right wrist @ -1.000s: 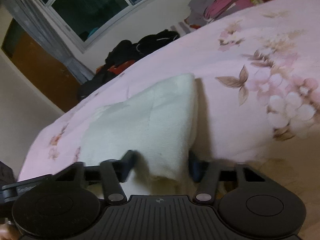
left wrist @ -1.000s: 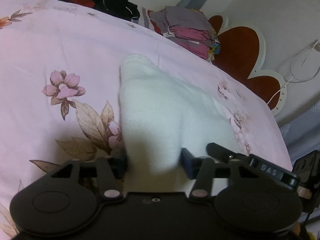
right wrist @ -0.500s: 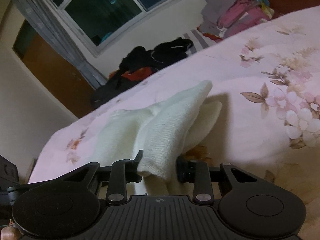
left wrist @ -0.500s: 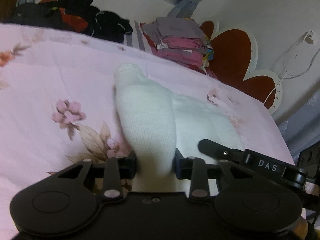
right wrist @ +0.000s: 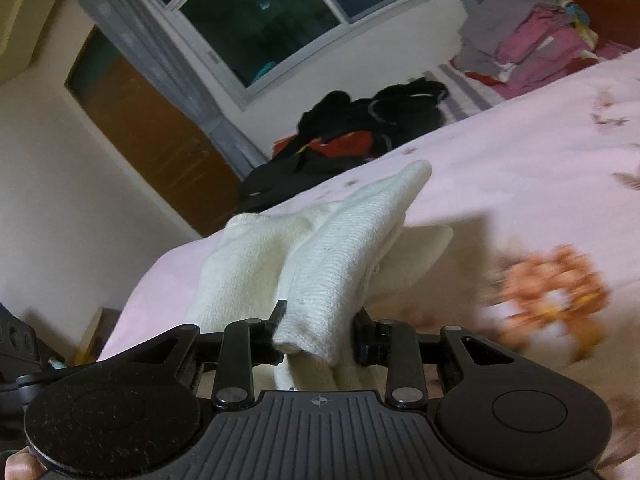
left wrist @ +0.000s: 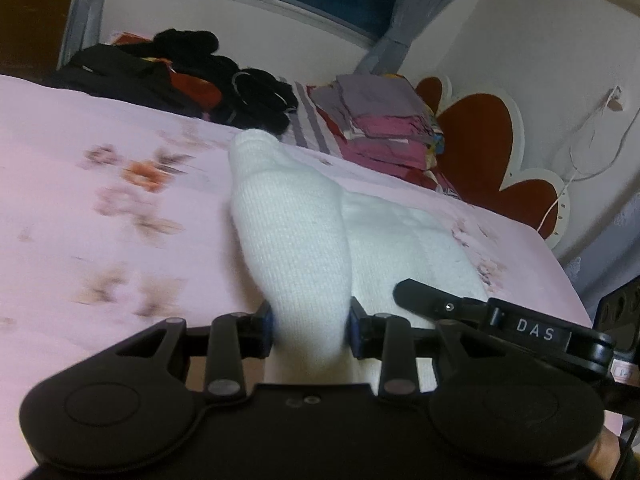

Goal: Fold small clothes

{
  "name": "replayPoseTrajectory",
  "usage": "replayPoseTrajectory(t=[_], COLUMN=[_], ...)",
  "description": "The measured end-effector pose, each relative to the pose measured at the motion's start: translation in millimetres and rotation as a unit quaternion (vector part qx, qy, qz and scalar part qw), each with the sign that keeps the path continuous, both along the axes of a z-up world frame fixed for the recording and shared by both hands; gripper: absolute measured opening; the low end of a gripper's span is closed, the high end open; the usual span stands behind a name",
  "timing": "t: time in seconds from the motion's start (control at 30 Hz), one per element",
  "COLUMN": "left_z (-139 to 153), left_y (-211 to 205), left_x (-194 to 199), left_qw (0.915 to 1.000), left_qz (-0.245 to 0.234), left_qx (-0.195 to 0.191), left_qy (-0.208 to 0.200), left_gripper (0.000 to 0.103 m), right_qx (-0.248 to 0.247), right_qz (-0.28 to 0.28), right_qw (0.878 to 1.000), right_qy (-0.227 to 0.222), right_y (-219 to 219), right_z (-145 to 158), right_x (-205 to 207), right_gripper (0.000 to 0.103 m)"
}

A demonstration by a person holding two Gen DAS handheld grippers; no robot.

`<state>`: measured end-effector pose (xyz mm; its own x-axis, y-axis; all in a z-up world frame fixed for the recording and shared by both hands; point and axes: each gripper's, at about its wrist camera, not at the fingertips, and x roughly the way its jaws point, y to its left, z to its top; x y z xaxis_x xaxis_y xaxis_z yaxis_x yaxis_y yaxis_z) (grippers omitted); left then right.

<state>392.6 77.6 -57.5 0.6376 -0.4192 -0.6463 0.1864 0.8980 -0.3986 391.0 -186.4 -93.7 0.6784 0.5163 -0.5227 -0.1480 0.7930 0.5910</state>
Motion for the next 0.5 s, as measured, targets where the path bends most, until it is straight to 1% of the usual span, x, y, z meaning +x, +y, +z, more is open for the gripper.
replayPoseTrajectory(t=[0.13,0.27,0.33,0.43,0.5], left_z=[4.0,0.3,-4.2,-15.8,-27.6], left_y=[60.0,115.6,138.2,160.7,174.4], left_x=[-1.8,0.5,2.0,3.5,4.7], left_qw=[1.0,1.0,0.9999,0.9997,0.9995], left_qz=[0.003,0.005,0.01,0.016,0.021], left_qx=[-0.001,0.0,0.002,0.009,0.011], left_qy=[0.002,0.007,0.012,0.016,0.02], left_gripper=[0.033,0.033,0.033,0.033,0.033], right_qx=[0.0,-0.004,-0.006,-0.02,-0.025], right_qz=[0.001,0.006,0.011,0.021,0.023], right_qw=[1.0,1.0,1.0,0.999,0.999], right_qy=[0.001,0.003,0.009,0.016,0.024], right_y=[63.0,124.6,150.5,179.3,190.9], right_z=[-0.1,-7.7,-14.8,-27.9,-38.6], right_x=[-4.5,-1.8,0.5,6.0,7.8], right_gripper=[0.031,0.031,0.031,0.031,0.031])
